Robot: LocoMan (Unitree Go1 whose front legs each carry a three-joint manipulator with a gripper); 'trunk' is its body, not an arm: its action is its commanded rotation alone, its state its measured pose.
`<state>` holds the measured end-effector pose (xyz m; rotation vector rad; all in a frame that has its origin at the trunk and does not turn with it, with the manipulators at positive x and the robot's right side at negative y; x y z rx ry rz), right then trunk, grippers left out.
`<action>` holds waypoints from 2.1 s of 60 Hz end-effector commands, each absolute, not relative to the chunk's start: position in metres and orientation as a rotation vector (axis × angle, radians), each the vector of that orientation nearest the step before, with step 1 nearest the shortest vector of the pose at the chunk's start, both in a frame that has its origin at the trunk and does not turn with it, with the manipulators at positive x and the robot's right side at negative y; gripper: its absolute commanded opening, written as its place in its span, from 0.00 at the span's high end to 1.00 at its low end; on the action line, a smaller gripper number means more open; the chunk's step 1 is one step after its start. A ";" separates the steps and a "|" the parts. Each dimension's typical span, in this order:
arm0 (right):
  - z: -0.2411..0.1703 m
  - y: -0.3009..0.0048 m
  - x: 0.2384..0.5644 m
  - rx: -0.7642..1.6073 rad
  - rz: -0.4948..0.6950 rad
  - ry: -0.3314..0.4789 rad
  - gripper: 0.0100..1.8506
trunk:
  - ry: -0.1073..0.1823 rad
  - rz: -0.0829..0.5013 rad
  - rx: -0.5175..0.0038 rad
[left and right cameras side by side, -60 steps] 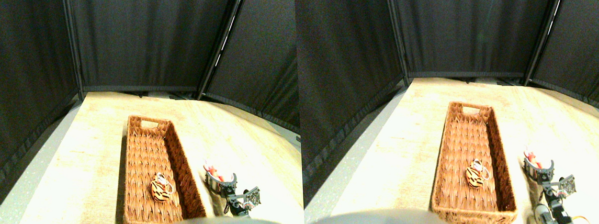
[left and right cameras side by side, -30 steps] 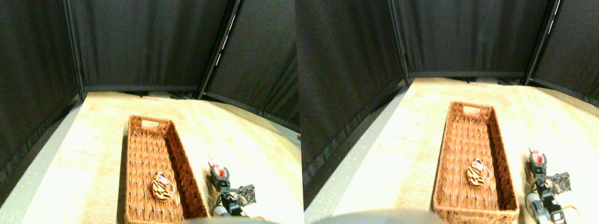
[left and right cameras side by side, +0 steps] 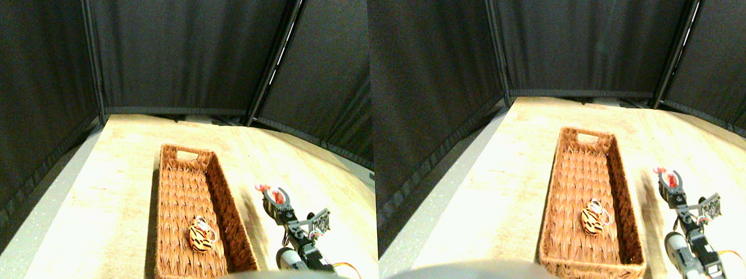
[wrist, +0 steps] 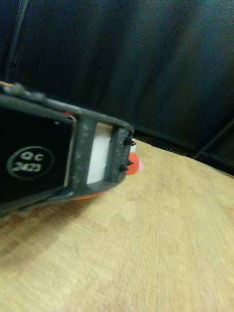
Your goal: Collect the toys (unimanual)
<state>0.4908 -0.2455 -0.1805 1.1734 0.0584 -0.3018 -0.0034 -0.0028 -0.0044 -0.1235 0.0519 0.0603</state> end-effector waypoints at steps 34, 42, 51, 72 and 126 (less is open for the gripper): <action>-0.114 -0.184 0.516 1.158 -0.048 0.220 0.97 | 0.037 0.209 -0.258; -0.111 -0.168 0.520 1.151 -0.027 0.263 0.97 | 0.034 0.228 -0.271; -0.112 -0.152 0.524 1.168 0.021 0.303 0.97 | 0.028 0.255 -0.286; -0.120 -0.116 0.525 1.195 0.097 0.367 0.97 | 0.020 0.303 -0.308; -0.122 -0.126 0.524 1.183 0.001 0.412 0.46 | 0.035 0.253 -0.277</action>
